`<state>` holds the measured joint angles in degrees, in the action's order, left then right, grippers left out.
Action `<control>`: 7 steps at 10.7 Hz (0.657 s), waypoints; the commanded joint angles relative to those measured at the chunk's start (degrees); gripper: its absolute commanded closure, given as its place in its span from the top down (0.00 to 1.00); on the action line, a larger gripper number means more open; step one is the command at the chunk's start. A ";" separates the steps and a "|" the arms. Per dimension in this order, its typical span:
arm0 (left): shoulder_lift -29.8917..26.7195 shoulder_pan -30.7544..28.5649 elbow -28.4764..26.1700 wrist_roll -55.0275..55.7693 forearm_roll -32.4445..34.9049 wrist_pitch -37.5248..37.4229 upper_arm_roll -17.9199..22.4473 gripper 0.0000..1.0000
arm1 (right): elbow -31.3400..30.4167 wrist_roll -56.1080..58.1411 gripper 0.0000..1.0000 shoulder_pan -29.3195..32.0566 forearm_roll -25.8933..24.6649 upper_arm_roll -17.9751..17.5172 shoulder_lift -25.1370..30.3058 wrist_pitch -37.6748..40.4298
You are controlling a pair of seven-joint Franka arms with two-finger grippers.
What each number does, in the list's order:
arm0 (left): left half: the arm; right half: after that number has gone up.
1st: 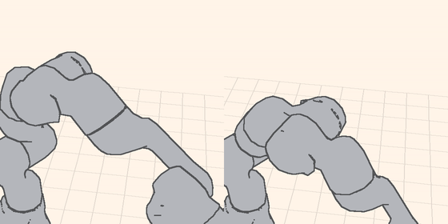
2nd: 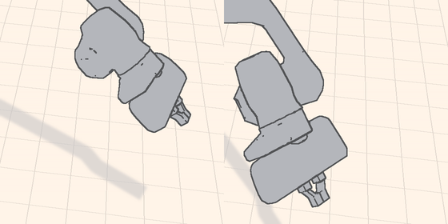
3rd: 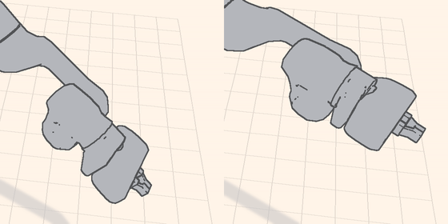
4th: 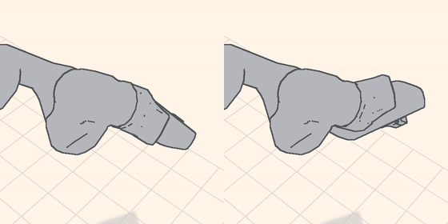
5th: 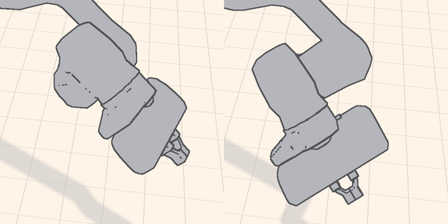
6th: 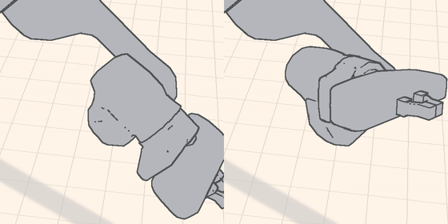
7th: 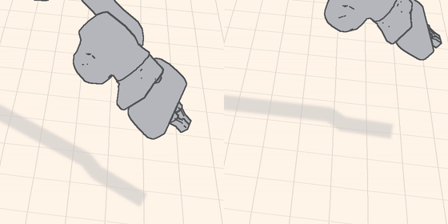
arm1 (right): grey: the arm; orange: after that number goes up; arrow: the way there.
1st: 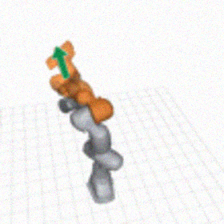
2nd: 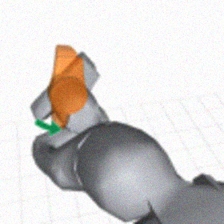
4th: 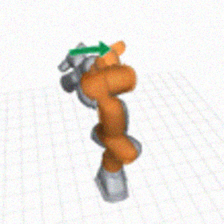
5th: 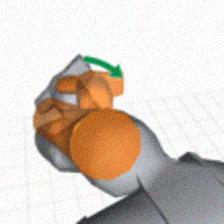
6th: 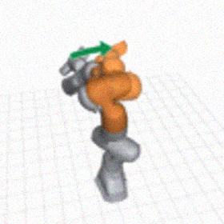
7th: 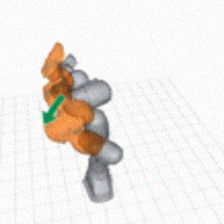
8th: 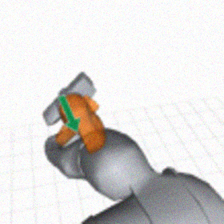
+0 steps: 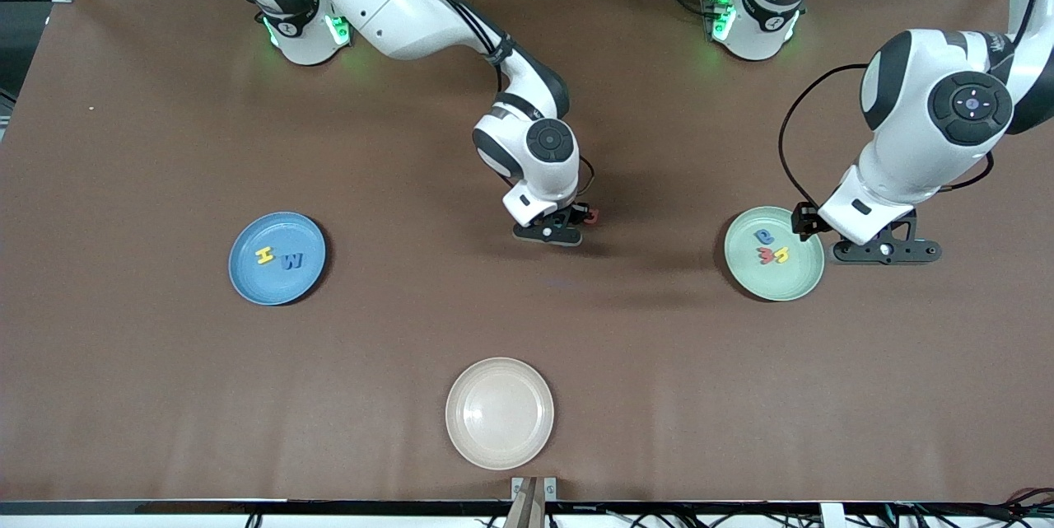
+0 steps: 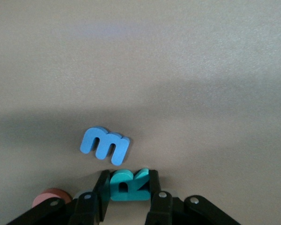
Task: Sort uppercase to blue plate, lowercase to green plate
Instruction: 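Lower the right gripper and grasp the teal 'R'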
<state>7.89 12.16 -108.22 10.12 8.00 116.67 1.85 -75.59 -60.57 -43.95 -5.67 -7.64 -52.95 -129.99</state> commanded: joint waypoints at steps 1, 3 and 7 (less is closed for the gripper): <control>-1.57 3.74 -0.94 -0.80 -1.50 -0.83 3.60 0.74 | 1.15 -0.95 0.06 -0.61 -0.66 0.43 -0.32 0.69; -1.57 3.75 -0.94 -0.80 -1.85 -0.83 3.60 0.74 | 1.15 -0.42 0.00 0.26 -0.05 0.34 2.57 4.63; -1.13 3.84 -1.38 0.43 -5.00 -0.83 2.29 0.74 | -3.57 4.39 0.00 6.57 0.66 -0.36 14.33 13.96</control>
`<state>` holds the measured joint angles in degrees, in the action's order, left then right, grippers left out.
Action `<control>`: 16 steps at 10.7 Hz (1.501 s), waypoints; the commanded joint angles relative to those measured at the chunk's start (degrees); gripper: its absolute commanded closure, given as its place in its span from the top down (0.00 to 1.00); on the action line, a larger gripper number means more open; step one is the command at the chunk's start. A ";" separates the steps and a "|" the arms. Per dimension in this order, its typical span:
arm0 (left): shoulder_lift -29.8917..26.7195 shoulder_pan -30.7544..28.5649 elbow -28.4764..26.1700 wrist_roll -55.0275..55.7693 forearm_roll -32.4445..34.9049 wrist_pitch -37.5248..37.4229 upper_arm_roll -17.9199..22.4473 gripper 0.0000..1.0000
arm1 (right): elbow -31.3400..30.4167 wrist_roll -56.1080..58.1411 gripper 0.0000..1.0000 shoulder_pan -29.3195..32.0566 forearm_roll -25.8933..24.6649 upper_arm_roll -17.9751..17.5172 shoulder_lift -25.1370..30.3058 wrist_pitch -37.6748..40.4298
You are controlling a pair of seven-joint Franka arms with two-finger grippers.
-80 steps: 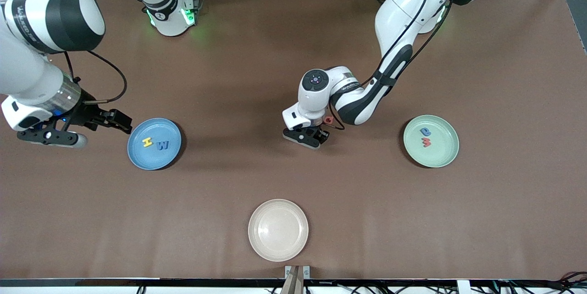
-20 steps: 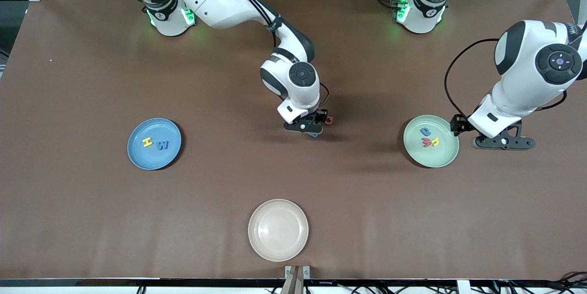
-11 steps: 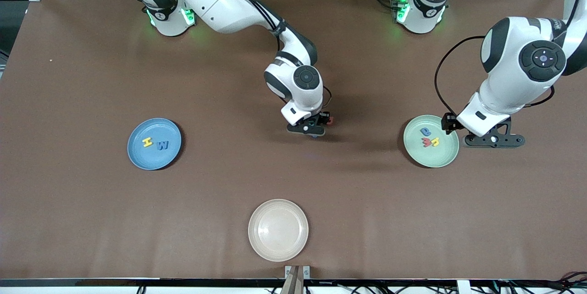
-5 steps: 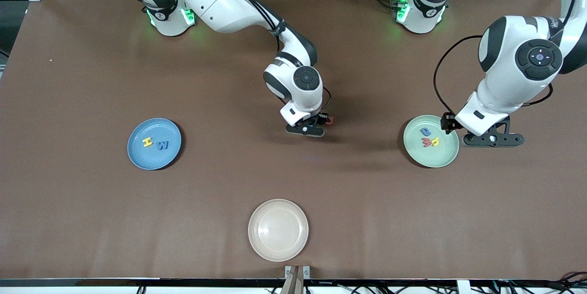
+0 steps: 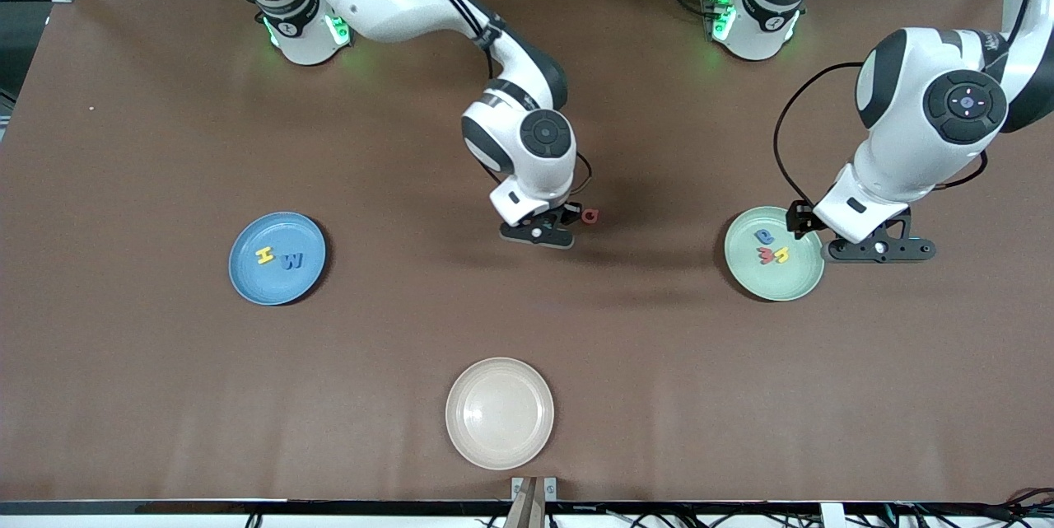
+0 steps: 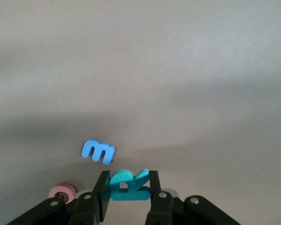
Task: Sort uppercase to blue plate, lowercase to green plate
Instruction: 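Lower the right gripper and grasp the teal 'R', then place the 'R' on the blue plate while the left gripper grasps the 'm'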
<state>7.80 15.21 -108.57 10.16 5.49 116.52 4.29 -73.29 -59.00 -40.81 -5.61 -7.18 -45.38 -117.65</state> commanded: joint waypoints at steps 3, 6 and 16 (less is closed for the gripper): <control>0.72 1.49 -0.85 4.25 -5.75 0.90 -4.45 0.73 | -17.64 12.81 0.00 14.49 4.81 -0.73 19.07 5.31; 6.41 0.62 -0.59 4.69 -5.31 8.34 -14.98 0.72 | -21.81 19.25 0.00 23.65 5.08 1.98 21.29 8.57; 27.08 5.27 8.19 10.82 14.26 20.15 -25.30 0.77 | -45.18 40.45 0.16 35.36 5.17 9.11 25.52 -4.07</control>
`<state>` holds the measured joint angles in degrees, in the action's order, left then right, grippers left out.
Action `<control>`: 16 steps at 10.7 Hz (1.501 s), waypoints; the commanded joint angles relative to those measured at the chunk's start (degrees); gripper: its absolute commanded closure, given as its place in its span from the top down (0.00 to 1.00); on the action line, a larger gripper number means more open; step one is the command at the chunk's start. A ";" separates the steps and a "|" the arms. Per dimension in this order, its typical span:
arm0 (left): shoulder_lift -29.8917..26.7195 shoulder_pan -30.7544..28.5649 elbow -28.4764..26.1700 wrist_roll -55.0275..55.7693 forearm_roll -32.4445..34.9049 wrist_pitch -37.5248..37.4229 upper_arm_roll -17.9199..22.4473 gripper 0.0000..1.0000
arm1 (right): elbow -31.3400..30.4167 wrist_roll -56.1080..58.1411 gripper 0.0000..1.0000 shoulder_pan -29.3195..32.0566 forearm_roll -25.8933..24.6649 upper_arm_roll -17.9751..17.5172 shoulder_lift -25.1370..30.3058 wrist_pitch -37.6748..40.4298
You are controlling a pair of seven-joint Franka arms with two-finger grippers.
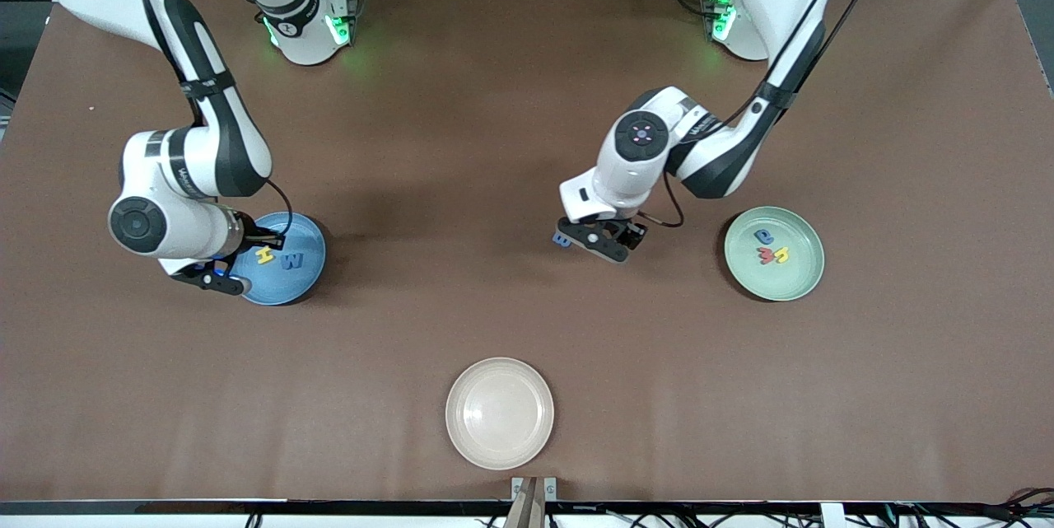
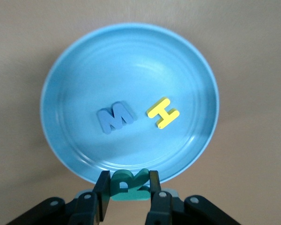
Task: Sort uppercase to blue plate, lowercase to green plate
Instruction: 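Place the 'R' on the blue plate while the left gripper grasps the 'm'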
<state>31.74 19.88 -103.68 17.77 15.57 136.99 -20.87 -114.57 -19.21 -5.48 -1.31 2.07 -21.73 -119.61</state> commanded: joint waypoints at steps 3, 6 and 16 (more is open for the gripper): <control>7.01 2.09 4.97 5.60 5.08 2.66 -0.66 0.77 | -4.52 2.24 1.00 0.12 0.79 -0.13 1.86 -1.60; 8.68 3.32 6.73 6.92 5.17 3.19 -0.67 0.77 | -3.82 2.16 1.00 0.64 0.70 -0.05 5.01 0.16; 12.73 4.38 6.56 12.90 12.82 6.45 -0.58 0.71 | 11.64 2.16 1.00 1.52 0.96 -0.40 16.01 15.79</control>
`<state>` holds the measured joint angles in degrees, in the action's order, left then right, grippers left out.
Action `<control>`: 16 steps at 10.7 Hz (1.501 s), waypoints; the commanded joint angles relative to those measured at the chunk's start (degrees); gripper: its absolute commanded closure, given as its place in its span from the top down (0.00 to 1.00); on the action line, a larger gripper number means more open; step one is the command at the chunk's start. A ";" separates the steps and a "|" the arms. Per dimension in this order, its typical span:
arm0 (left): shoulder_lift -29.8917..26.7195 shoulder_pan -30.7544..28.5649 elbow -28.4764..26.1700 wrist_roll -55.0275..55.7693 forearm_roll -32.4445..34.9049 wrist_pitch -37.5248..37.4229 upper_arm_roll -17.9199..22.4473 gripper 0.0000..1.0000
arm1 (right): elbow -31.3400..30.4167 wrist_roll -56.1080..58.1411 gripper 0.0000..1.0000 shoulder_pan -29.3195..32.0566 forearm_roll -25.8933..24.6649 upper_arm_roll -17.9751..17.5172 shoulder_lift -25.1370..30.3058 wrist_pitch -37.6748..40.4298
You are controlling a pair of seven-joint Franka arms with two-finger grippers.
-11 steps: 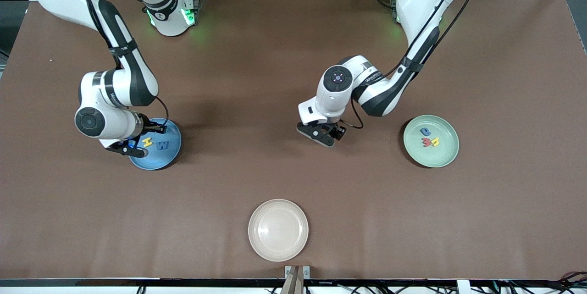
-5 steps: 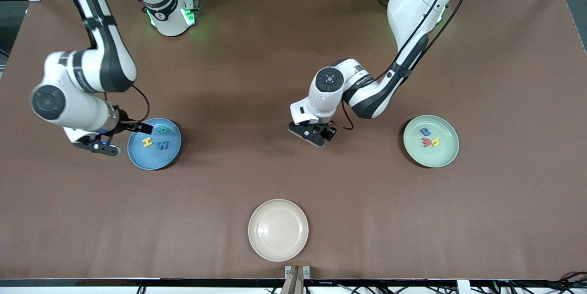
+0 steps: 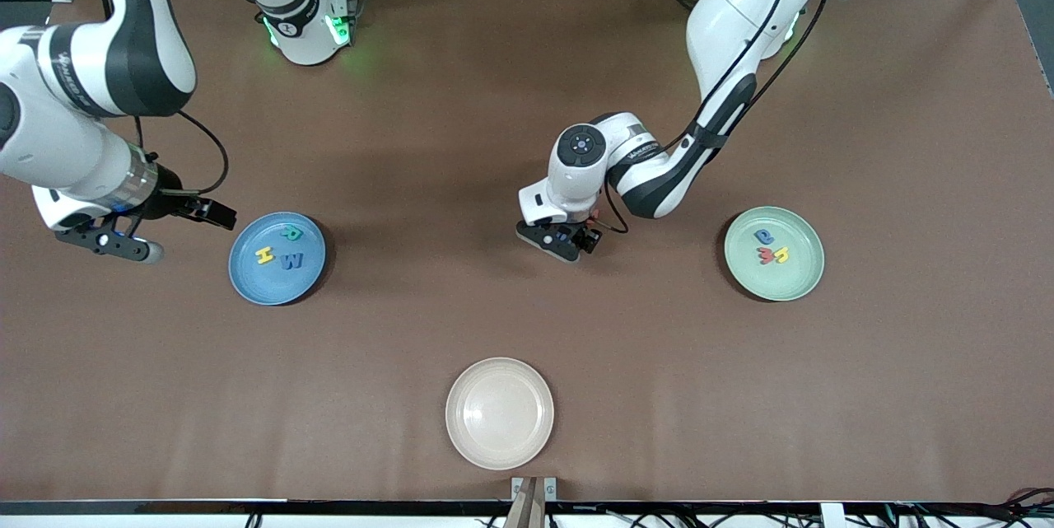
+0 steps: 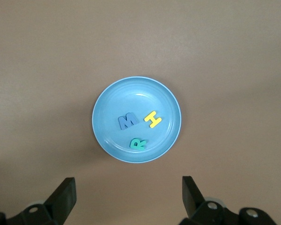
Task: Sort uppercase to blue plate, lowercase to green plate
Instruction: 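Carry the blue 'm' with the left gripper over the green plate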
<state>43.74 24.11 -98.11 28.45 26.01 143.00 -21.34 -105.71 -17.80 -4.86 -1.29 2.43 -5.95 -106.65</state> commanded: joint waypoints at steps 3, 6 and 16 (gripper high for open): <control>1.00 0.15 0.99 3.19 2.46 0.43 -0.11 0.62 | 5.86 0.75 1.00 1.00 2.17 -0.76 1.20 6.27; 1.52 0.15 0.99 3.19 3.60 0.43 -0.11 0.41 | 7.09 0.93 1.00 1.87 2.52 -0.85 2.87 8.56; -2.77 -3.61 1.17 1.97 3.70 -6.84 -0.28 0.00 | 10.78 7.06 1.00 2.40 2.44 -0.59 4.46 8.92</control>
<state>43.55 22.21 -96.73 29.54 27.90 139.63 -21.22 -96.24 -13.83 -3.69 0.00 2.40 -2.10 -98.64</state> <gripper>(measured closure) 0.595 0.000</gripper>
